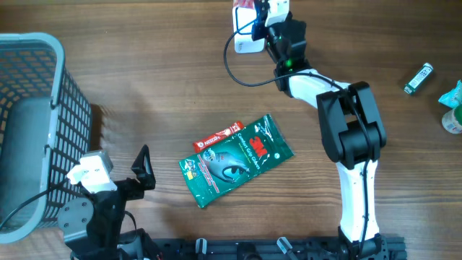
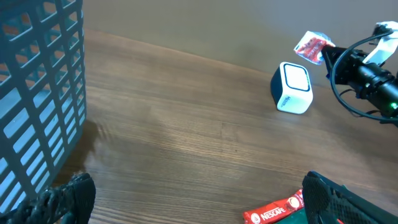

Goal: Scan the item barcode
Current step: 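Hold the red-white box up to the scanner with right gripper, then carry the red-white box to the right edge and release it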

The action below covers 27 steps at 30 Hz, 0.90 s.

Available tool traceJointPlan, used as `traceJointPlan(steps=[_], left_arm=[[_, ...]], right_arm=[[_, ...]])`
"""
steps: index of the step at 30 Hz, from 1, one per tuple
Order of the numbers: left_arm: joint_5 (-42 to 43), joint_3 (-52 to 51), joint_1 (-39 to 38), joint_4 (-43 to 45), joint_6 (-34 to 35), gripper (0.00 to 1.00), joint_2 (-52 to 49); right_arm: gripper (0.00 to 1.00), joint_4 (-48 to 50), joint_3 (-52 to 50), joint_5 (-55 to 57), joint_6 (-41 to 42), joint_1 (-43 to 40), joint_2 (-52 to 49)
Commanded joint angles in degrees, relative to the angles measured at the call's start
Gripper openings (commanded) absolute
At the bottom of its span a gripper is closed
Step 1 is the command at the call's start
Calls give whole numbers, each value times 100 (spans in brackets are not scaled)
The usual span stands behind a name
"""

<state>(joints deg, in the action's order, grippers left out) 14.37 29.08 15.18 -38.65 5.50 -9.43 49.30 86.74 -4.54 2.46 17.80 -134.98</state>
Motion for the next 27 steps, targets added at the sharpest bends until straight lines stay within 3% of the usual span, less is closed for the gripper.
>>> traceJointPlan(steps=[1, 5, 9, 12, 15, 19, 23, 27], left_arm=[[-31, -4, 37, 17, 59, 100, 31], [-31, -4, 37, 17, 59, 100, 31], [-31, -4, 37, 17, 59, 100, 31], [-33, -4, 37, 17, 59, 100, 31], [-33, -4, 37, 17, 59, 100, 31], [-31, -4, 37, 17, 61, 100, 31], [-33, -4, 37, 17, 59, 100, 31], [-31, -4, 37, 17, 59, 100, 31]], right_arm=[[5, -87, 101, -365, -79, 24, -450], [4, -136, 101, -339, -103, 13, -494], [4, -638, 101, -295, -96, -85, 164], [4, -2326, 101, -271, -105, -247, 1257], [4, -4642, 101, 243, -914, -640, 2337], [4, -7119, 85, 3040, -1320, -1576, 2800], [4, -8354, -387, 3158, -809, -2771, 2728], [4, -8391, -780, 3152, -105, -3637, 2728]])
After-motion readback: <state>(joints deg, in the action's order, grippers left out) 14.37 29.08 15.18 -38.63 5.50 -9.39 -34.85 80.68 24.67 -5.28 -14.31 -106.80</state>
